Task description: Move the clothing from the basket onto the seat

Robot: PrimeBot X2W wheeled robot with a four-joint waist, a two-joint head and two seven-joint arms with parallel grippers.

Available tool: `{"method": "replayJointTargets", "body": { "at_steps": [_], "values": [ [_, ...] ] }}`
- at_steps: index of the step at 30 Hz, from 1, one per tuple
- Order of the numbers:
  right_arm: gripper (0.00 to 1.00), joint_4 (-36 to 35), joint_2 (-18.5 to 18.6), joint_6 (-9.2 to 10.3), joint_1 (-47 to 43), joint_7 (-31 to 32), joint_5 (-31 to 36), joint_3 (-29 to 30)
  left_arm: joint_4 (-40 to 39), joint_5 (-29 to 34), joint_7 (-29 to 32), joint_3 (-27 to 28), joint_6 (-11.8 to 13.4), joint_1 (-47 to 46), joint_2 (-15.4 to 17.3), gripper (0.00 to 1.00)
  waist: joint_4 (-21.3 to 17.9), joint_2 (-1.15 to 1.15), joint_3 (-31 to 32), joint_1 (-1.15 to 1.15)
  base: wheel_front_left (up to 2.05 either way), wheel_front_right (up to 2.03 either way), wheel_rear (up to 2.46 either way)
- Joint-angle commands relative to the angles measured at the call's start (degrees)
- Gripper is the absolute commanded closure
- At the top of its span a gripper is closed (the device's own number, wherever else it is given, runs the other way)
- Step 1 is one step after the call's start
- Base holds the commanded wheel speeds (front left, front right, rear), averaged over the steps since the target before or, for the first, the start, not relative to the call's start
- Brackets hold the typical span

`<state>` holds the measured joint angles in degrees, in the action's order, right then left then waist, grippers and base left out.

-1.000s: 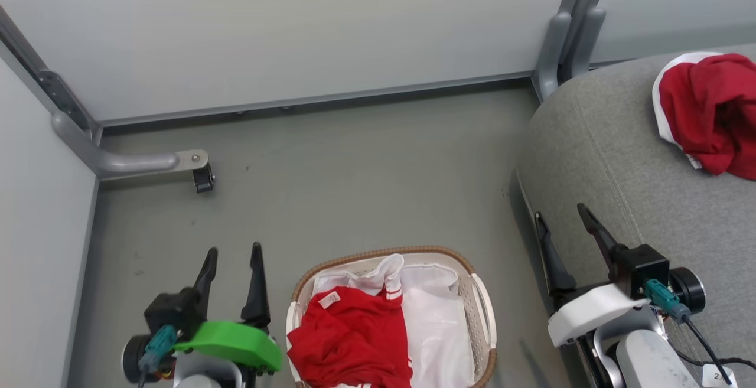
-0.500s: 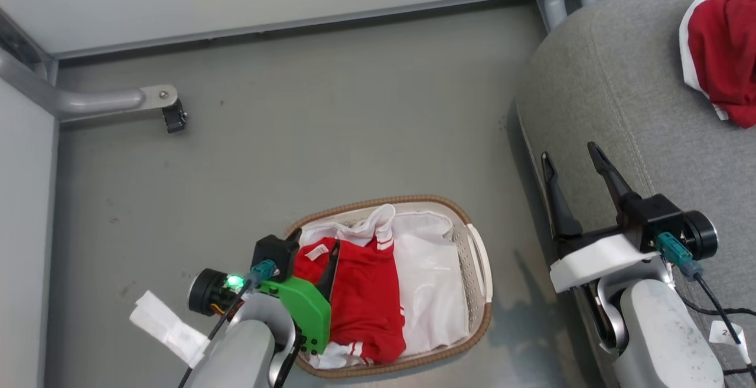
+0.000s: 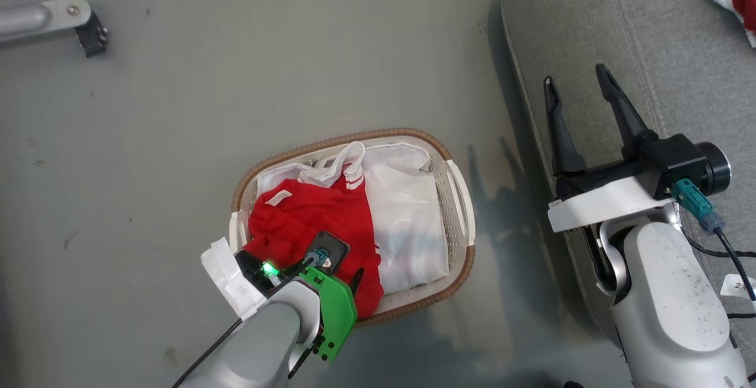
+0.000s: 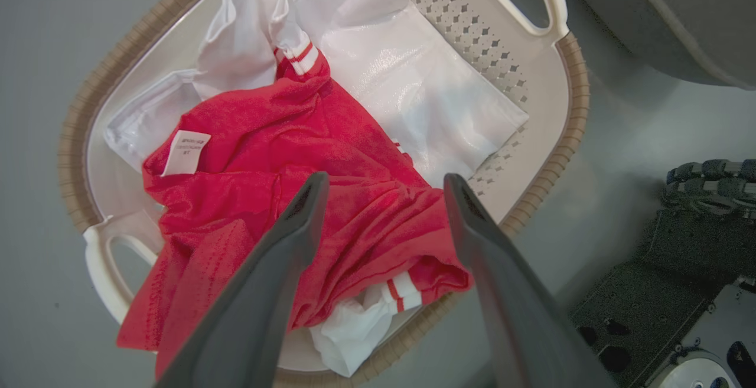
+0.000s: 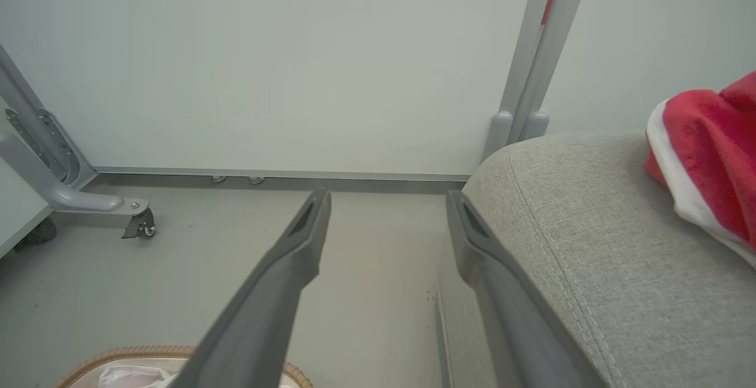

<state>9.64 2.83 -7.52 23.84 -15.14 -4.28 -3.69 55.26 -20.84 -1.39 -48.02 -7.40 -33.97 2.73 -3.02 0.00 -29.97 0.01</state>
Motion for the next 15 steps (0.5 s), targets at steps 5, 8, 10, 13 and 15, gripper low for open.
{"method": "replayJointTargets", "body": {
  "at_steps": [5,8,10,13,15],
  "values": [
    [0.00,-1.0,0.1,0.06,2.4,0.0,-0.8,-0.5,2.8,-2.7,0.8,-4.0,-0.1,-3.5,1.0,0.00,-3.6,0.00,-9.9,-0.01,0.00,0.00,0.00],
    [0.00,-1.3,0.1,0.06,3.1,0.0,-1.0,-0.5,4.2,-4.1,1.8,-6.2,-0.1,-4.6,1.4,0.00,-3.7,0.00,-11.5,-0.01,0.00,0.00,0.00],
    [0.00,-1.4,0.1,0.06,3.4,0.0,-1.2,-0.5,5.0,-5.2,3.0,-7.7,-0.1,-5.1,1.6,0.00,-3.8,0.00,-12.3,-0.01,0.00,0.00,0.00],
    [0.00,-1.5,0.1,0.06,4.1,0.0,-1.4,-0.7,5.9,-6.7,5.5,-9.9,-0.1,-6.2,2.0,0.00,-3.8,0.00,-13.3,-0.01,0.00,0.00,0.00],
    [0.00,-1.5,0.1,0.06,4.3,0.0,-1.7,-1.0,6.4,-7.7,6.8,-11.0,-0.1,-6.7,2.2,0.00,-3.8,0.00,-13.8,-0.01,0.00,0.00,0.00]
  ]
}}
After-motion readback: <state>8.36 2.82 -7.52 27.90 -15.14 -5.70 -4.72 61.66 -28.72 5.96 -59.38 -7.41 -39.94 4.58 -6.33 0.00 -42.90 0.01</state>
